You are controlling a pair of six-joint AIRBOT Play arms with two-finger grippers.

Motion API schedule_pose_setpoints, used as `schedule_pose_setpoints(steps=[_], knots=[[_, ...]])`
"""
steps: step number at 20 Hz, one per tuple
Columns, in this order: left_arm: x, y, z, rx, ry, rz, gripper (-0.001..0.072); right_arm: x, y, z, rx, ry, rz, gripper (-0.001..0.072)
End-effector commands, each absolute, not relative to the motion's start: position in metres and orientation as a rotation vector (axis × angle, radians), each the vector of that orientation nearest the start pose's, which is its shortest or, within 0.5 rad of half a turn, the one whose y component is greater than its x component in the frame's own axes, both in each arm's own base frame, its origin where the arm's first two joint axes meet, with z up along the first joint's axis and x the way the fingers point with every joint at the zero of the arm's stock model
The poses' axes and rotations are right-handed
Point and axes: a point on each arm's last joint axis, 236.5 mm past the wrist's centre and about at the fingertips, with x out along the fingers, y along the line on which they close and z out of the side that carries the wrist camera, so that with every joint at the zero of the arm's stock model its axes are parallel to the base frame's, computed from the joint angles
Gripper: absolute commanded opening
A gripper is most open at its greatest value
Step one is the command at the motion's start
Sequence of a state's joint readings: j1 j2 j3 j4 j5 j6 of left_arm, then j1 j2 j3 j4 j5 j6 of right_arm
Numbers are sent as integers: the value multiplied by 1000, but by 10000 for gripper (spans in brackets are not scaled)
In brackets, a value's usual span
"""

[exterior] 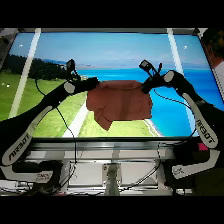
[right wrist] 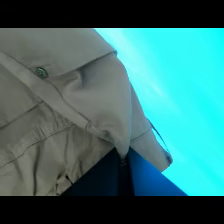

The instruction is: Fold the clothes and pants, and hang the long-sleeved shirts on hangers.

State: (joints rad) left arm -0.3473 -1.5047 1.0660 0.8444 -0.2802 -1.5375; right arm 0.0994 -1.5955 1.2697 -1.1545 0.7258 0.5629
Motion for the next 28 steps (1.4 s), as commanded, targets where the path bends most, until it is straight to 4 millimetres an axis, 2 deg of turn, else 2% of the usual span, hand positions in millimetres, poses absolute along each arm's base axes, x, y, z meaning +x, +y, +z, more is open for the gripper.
schedule_pose_setpoints(steps=[1,3,5,8,11,13,16,18,20,21,22,23,25,28], knots=[[502,-211,36,-599,654,-259,17,499,113,21,-517,750,621,10],[508,-202,82,-617,524,-258,17,495,114,54,-528,692,609,10],[507,-192,132,-635,402,-268,17,489,113,92,-541,618,589,10],[488,-179,213,-664,233,-303,17,467,113,155,-564,506,569,11],[452,-170,284,-642,100,-363,17,420,115,213,-593,426,587,11],[420,-174,309,-637,106,-429,16,376,120,237,-611,417,636,11],[360,-198,308,-577,265,-575,16,300,130,252,-632,446,755,11],[315,-207,309,-529,345,-660,15,252,139,263,-624,439,826,11],[286,-205,321,-509,342,-702,15,227,145,275,-594,409,850,11],[282,-200,326,-502,322,-696,14,223,145,279,-586,401,844,10],[286,-196,321,-494,335,-668,13,224,144,278,-576,409,841,10],[294,-192,301,-495,404,-616,13,229,145,272,-548,437,842,10],[313,-186,246,-445,576,-517,13,247,147,246,-503,514,854,10],[361,-191,184,-398,689,-435,14,301,147,181,-406,623,813,10]])
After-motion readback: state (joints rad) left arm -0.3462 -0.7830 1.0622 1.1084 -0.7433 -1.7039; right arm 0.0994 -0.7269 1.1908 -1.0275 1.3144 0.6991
